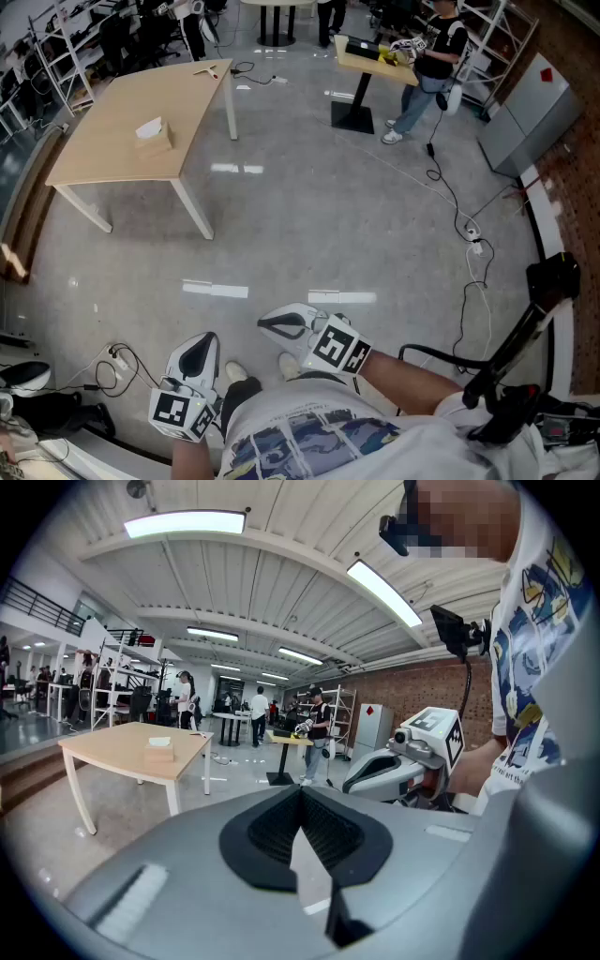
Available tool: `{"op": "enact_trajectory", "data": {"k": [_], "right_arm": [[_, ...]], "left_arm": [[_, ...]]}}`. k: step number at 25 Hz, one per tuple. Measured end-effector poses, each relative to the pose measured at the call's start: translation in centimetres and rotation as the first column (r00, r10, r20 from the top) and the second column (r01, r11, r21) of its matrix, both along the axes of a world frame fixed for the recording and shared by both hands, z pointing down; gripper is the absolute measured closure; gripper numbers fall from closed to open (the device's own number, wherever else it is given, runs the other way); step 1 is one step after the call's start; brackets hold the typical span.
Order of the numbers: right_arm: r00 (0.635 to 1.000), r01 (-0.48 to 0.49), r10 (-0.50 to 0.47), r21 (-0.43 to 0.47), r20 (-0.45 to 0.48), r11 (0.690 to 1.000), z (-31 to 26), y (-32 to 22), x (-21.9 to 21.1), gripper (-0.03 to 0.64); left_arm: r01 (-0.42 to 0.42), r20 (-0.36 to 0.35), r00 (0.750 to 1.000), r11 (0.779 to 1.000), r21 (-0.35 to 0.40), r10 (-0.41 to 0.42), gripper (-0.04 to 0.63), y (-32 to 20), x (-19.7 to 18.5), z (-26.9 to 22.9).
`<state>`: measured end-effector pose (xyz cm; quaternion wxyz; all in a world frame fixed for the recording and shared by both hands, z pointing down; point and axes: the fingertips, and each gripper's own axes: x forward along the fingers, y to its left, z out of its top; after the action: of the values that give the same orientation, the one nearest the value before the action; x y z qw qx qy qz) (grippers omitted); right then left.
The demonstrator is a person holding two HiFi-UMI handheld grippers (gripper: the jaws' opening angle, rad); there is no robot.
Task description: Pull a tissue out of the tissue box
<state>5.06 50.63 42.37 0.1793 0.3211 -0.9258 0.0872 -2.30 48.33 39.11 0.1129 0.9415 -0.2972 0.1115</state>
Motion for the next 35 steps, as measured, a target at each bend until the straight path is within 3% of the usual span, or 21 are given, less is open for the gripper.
{"op": "enact_trajectory", "data": {"k": [13, 27, 35], "right_arm": [[0.999, 0.047, -0.047, 0.010, 0.012, 0.999, 0.3, -0.6, 0.8, 0.614], [0.999, 0.013, -0.013, -0.024, 0.034, 1.000, 1.7, -4.9, 2.5, 0.611], [1.000, -0.001, 0.002, -0.012, 0.026, 1.000, 1.8, -8.9, 1.3, 0.600]], "left_arm": [[0.031, 0.044, 0.999, 1.000, -0.002, -0.031, 0.593, -0.1, 0.0, 0.5], [0.085, 0.058, 0.995, 0.996, -0.004, -0.084, 0.592, -4.4, 1.2, 0.4], [0.108, 0.048, 0.993, 0.994, -0.027, -0.107, 0.592, -7.7, -0.7, 1.2]]}}
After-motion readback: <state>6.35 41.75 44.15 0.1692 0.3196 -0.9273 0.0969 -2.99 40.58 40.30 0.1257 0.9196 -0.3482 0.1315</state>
